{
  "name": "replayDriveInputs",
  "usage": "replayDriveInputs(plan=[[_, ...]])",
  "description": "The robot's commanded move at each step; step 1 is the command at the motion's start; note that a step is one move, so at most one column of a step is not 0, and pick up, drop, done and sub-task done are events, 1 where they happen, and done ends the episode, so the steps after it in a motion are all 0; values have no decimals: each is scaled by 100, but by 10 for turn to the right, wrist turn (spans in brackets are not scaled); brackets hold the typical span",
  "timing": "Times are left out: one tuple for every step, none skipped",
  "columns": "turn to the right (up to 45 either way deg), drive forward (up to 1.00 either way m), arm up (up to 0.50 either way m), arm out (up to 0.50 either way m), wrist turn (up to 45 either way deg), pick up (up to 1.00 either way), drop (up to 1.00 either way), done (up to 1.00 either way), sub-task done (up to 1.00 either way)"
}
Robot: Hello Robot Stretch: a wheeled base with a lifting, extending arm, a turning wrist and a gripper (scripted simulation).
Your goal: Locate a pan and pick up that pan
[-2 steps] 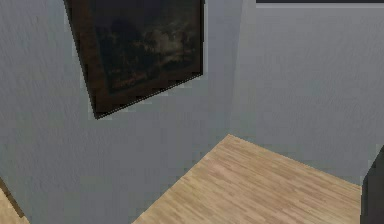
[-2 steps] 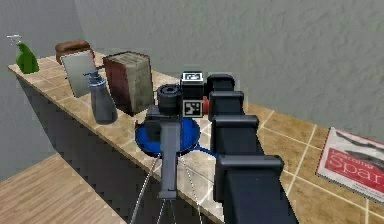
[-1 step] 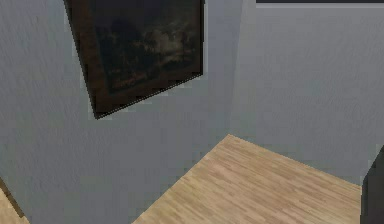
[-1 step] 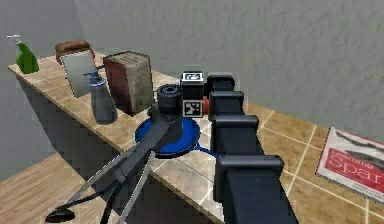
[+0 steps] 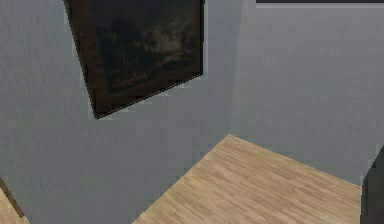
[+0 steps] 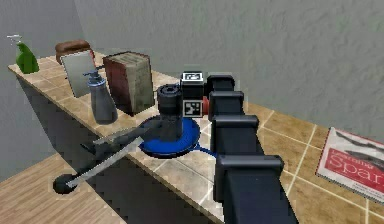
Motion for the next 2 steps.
replayDriveInputs(plan=[[0, 0, 0, 0, 450, 0, 0, 0, 0], [0, 0, 0, 0, 450, 0, 0, 0, 0]])
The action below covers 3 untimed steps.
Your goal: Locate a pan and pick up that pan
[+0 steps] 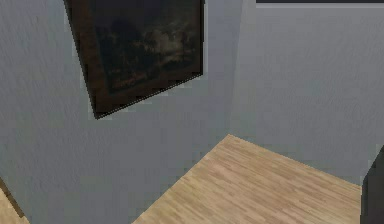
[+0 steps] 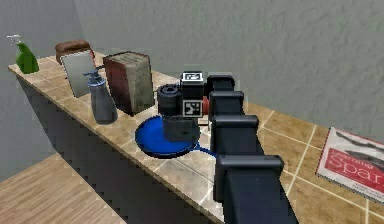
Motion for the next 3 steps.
replayDriveInputs(plan=[[0, 0, 0, 0, 390, 0, 0, 0, 0], [0, 0, -12, 0, 0, 0, 0, 0, 0], [0, 0, 0, 0, 0, 100, 0, 0, 0]])
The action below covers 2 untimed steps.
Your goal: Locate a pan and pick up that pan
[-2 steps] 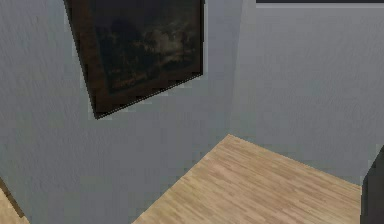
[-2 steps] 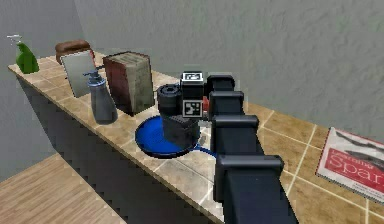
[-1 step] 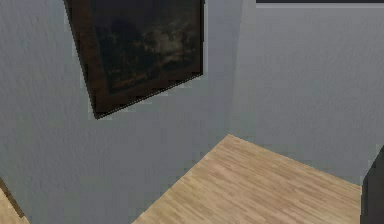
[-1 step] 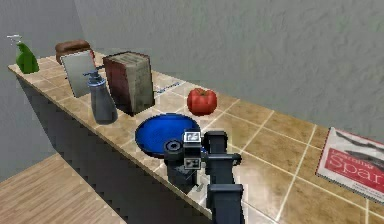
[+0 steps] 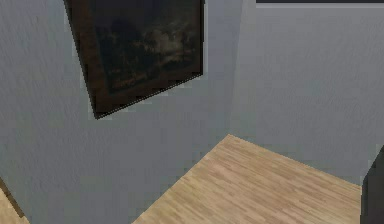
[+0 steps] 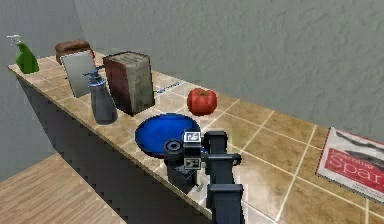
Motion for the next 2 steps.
replayDriveInputs(plan=[[0, 0, 10, 0, 0, 0, 0, 0, 0], [0, 0, 0, 0, 0, 0, 0, 100, 0]])
